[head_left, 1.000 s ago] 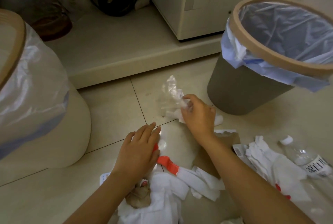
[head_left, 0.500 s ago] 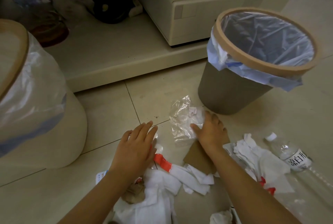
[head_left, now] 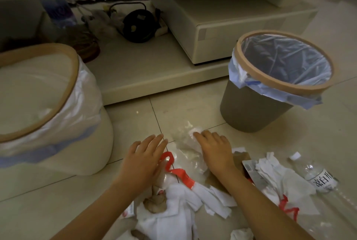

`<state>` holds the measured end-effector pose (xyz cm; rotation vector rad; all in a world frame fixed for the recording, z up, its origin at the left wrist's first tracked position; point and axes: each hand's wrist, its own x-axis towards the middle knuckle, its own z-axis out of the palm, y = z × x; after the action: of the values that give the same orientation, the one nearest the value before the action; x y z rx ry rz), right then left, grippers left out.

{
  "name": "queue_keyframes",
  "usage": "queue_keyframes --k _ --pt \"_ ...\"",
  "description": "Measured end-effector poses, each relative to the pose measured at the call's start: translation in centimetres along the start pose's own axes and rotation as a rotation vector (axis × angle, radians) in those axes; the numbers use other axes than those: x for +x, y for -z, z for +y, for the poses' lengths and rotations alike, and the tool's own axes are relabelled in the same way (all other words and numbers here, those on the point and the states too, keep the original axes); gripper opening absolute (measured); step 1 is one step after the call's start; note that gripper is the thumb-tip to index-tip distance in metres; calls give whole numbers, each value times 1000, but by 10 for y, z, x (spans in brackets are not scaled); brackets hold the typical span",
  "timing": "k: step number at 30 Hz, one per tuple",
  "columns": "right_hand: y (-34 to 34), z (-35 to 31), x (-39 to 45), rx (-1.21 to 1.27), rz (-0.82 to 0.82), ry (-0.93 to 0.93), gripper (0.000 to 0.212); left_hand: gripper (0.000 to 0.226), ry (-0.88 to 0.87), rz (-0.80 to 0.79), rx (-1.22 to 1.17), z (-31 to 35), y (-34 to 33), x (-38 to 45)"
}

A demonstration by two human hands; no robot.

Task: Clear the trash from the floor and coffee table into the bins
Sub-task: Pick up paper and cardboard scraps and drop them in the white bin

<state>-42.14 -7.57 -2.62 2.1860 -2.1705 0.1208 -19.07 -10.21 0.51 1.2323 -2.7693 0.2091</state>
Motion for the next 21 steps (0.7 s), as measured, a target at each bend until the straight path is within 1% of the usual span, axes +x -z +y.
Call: queue_keyframes --k 3,5,6,7,9,12,13,16,19,21 --pt "28 -19 6 33 213 166 47 57 3 -1 54 -16 22 -6" --pt "49 -33 11 37 358 256 33 70 4 -9 88 -27 40 -11" --pt "61 -41 13 32 406 291 27 74 4 -6 104 -32 51 -15" --pt "73 -48 14 30 435 317 24 76 3 2 115 -38 61 -19" --pt "98 -61 15 27 482 361 26 79 10 28 131 -49 83 -30" --pt "132 -77 16 36 536 410 22 79 34 102 194 -67 115 -47" --pt "142 -81 17 55 544 419 23 79 54 129 224 -73 126 -52" --pt "173 -95 22 116 564 413 33 76 186 189 265 -90 156 -68" --pt "205 -120 34 166 630 426 29 72 312 219 205 -104 169 -85" --pt "225 -148 45 205 715 456 26 69 343 218 162 -109 168 -94"
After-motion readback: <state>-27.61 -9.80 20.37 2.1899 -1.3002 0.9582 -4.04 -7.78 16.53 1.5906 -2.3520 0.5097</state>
